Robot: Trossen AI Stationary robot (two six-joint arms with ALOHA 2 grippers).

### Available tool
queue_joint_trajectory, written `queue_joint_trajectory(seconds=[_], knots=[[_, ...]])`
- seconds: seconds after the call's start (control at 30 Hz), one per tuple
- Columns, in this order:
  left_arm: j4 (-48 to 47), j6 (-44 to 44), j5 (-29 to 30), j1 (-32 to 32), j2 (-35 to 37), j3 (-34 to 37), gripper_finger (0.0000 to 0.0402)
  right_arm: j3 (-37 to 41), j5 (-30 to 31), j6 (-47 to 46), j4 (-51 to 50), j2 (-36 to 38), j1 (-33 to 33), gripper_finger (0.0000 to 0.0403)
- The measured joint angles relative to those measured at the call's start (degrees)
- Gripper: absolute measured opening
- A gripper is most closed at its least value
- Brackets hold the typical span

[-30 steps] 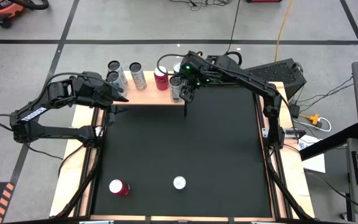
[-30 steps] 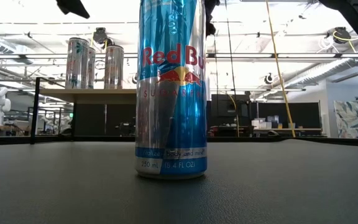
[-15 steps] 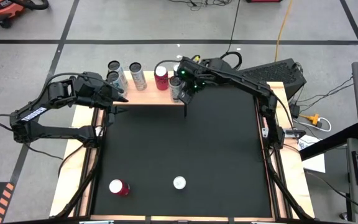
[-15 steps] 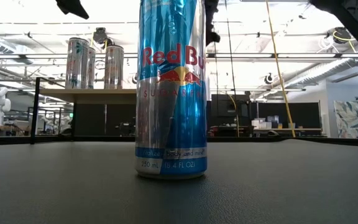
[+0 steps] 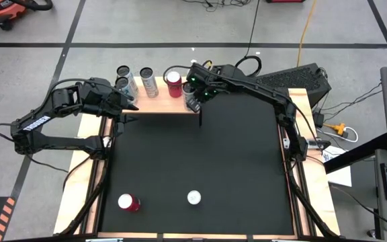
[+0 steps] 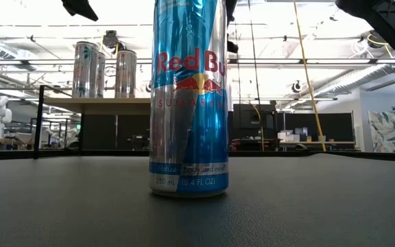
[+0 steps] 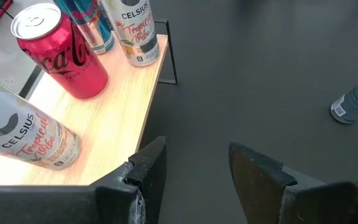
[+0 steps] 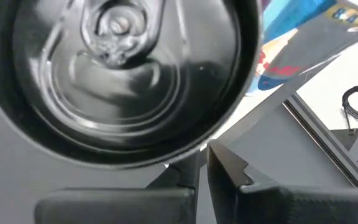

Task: Place canned beverage on shelf
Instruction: Put the white yellow soda can aligned with the white yellow soda can on the shelf

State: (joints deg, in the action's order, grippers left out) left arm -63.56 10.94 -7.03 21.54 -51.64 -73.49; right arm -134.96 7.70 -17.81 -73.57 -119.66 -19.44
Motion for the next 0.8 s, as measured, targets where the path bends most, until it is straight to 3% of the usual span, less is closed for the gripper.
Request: queue_joint_trajectory(seconds=[0.8], knots=[[0.01, -0.04, 0.0, 0.01, 0.02, 0.0, 0.0178, -0.04, -2.58, 0.53, 14.46, -2.77, 0.12, 0.0]])
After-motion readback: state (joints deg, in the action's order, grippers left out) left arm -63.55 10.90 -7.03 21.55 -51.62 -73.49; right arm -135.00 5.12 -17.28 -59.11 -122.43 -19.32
